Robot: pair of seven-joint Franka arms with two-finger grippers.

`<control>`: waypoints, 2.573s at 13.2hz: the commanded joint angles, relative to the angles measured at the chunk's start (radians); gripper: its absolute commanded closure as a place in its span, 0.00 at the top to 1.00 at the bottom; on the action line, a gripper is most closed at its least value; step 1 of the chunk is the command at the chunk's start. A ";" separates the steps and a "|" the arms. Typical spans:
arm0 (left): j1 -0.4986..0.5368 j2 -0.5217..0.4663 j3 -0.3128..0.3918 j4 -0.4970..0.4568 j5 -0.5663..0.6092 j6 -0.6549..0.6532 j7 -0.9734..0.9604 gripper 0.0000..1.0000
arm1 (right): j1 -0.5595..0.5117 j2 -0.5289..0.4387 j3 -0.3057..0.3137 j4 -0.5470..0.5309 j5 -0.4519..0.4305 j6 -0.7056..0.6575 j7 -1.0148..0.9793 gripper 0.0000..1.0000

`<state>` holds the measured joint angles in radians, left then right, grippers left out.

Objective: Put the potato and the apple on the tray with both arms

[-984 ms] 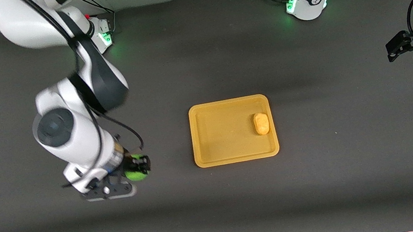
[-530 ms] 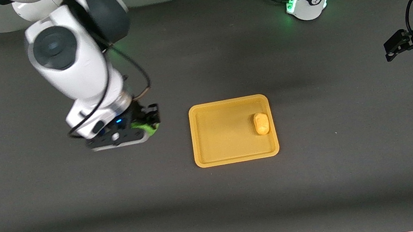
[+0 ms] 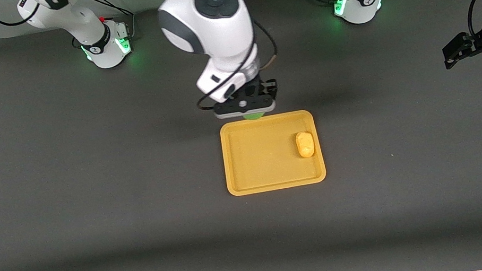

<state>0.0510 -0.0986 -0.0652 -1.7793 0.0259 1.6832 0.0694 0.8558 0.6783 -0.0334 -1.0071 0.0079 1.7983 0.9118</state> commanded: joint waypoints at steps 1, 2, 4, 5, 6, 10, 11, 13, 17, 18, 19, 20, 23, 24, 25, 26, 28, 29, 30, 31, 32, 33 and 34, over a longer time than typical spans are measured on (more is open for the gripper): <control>-0.010 0.014 0.005 0.031 -0.006 -0.023 -0.014 1.00 | 0.026 0.137 -0.014 0.064 -0.014 0.085 0.045 0.42; -0.010 0.014 0.005 0.031 -0.006 -0.023 -0.017 1.00 | 0.034 0.183 -0.017 0.062 -0.023 0.122 0.048 0.42; -0.008 0.020 0.005 0.031 -0.006 -0.023 -0.019 1.00 | 0.040 0.268 -0.017 0.061 -0.083 0.191 0.055 0.42; -0.008 0.020 0.005 0.031 -0.006 -0.023 -0.017 1.00 | 0.040 0.302 -0.019 0.059 -0.095 0.222 0.061 0.42; -0.008 0.020 0.005 0.031 -0.006 -0.023 -0.016 1.00 | 0.039 0.323 -0.020 0.058 -0.101 0.258 0.064 0.42; -0.007 0.028 0.005 0.031 -0.006 -0.022 -0.011 1.00 | 0.026 0.397 -0.037 0.055 -0.121 0.340 0.062 0.42; -0.007 0.030 0.005 0.031 -0.006 -0.020 -0.010 1.00 | 0.025 0.406 -0.037 0.051 -0.126 0.346 0.062 0.42; -0.005 0.031 0.005 0.031 -0.004 -0.019 -0.007 1.00 | 0.023 0.405 -0.039 0.044 -0.126 0.346 0.064 0.76; -0.005 0.034 0.007 0.032 -0.004 -0.017 -0.007 1.00 | 0.020 0.305 -0.039 0.048 -0.120 0.273 0.062 1.00; -0.005 0.033 0.007 0.032 -0.004 -0.017 -0.007 1.00 | 0.022 0.253 -0.040 0.054 -0.117 0.206 0.062 1.00; -0.005 0.034 0.007 0.032 -0.004 -0.017 -0.005 1.00 | 0.022 0.192 -0.037 0.056 -0.117 0.137 0.061 1.00; -0.003 0.034 0.007 0.038 -0.004 -0.019 -0.005 1.00 | 0.022 0.131 -0.033 0.056 -0.115 0.074 0.059 1.00; -0.002 0.040 0.007 0.052 -0.006 -0.023 -0.003 1.00 | 0.023 -0.020 -0.033 0.048 -0.118 -0.109 0.035 1.00; -0.002 0.040 0.007 0.052 -0.006 -0.023 -0.003 1.00 | 0.019 -0.078 -0.037 0.024 -0.118 -0.155 -0.006 1.00; 0.000 0.040 0.007 0.052 -0.006 -0.023 -0.003 1.00 | -0.001 -0.138 -0.039 -0.020 -0.120 -0.216 -0.057 1.00; 0.000 0.040 0.007 0.054 -0.006 -0.023 -0.003 1.00 | -0.047 -0.208 -0.037 -0.077 -0.115 -0.240 -0.101 1.00; 0.000 0.040 0.007 0.054 -0.006 -0.023 -0.003 1.00 | -0.180 -0.374 -0.026 -0.256 -0.112 -0.237 -0.280 1.00; 0.001 0.040 0.007 0.054 -0.006 -0.023 0.004 1.00 | -0.255 -0.454 -0.020 -0.334 -0.109 -0.235 -0.398 1.00; 0.003 0.040 0.007 0.055 -0.006 -0.023 0.018 1.00 | -0.359 -0.526 -0.004 -0.396 -0.082 -0.238 -0.507 1.00; 0.004 0.040 0.007 0.054 -0.006 -0.023 0.023 1.00 | -0.464 -0.589 0.033 -0.448 -0.053 -0.243 -0.604 1.00; 0.004 0.040 0.007 0.055 -0.006 -0.025 0.024 1.00 | -0.569 -0.635 0.065 -0.488 -0.049 -0.246 -0.689 1.00; 0.004 0.040 0.007 0.055 -0.006 -0.023 0.024 1.00 | -0.639 -0.663 0.084 -0.513 -0.049 -0.246 -0.747 1.00; 0.004 0.040 0.007 0.055 -0.006 -0.025 0.024 1.00 | -0.708 -0.675 0.087 -0.525 -0.048 -0.246 -0.798 1.00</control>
<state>0.0543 -0.0658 -0.0588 -1.7473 0.0248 1.6817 0.0781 0.2544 0.0917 0.0098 -1.4142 -0.0592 1.5288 0.2009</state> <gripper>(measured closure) 0.000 0.000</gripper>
